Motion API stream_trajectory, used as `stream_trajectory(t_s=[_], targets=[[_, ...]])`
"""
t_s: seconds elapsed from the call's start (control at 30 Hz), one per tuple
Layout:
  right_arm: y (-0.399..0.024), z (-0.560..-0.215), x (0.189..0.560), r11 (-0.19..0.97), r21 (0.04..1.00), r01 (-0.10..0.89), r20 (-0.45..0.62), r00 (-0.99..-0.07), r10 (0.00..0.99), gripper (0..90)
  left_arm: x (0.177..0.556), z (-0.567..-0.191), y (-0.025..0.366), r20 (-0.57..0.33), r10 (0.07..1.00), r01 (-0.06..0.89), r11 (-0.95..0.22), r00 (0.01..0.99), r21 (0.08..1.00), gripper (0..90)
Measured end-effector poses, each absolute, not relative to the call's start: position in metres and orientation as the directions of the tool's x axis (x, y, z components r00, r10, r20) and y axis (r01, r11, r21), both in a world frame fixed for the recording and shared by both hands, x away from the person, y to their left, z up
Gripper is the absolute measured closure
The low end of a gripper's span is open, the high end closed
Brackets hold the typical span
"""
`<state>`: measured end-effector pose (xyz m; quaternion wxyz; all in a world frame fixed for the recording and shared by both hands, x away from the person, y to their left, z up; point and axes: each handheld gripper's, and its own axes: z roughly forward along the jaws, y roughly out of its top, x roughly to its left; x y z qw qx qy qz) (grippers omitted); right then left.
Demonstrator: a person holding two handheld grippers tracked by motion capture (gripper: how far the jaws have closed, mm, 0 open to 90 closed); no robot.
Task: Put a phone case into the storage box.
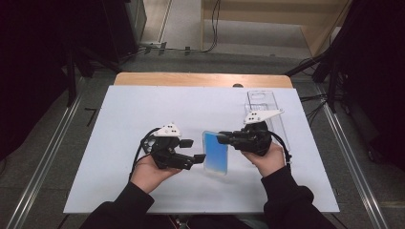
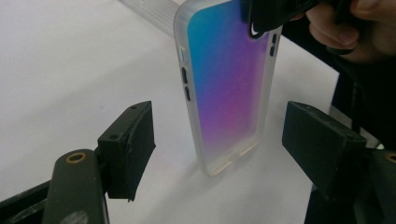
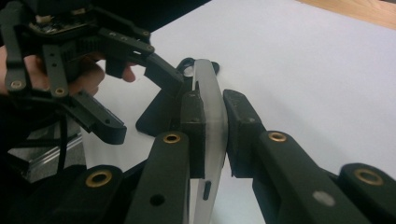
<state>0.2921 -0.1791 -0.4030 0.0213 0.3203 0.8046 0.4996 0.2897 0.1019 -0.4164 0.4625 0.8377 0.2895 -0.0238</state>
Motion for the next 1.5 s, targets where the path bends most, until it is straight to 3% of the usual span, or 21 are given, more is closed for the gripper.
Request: stream_trajectory(t_s=[0.23,0.57,0.97,1.2,1.5], targets=[[-0.185,-0.406,0.299,0.303,0.81,0.501,0.333,-0.82,0.465,77.3,0.299,-0.414,0.105,-0.321,0.375,0.469,-0.43,0.87,0.771,25.3],[-0.191,-0.407,0.306,0.324,0.827,0.46,0.323,-0.86,0.396,77.3,0.309,-0.41,0.109,-0.311,0.274,0.407,-0.458,0.91,0.79,25.3],[-0.185,-0.408,0.306,0.352,0.849,0.395,0.291,-0.904,0.313,77.3,0.322,-0.411,0.108,-0.314,0.214,0.379,-0.503,0.925,0.777,25.6],[-0.181,-0.408,0.306,0.363,0.848,0.386,0.295,-0.913,0.281,77.2,0.326,-0.411,0.103,-0.324,0.185,0.372,-0.519,0.928,0.769,28.5],[-0.176,-0.408,0.306,0.375,0.849,0.373,0.3,-0.923,0.241,77.2,0.327,-0.412,0.099,-0.342,0.126,0.355,-0.526,0.931,0.773,42.8]])
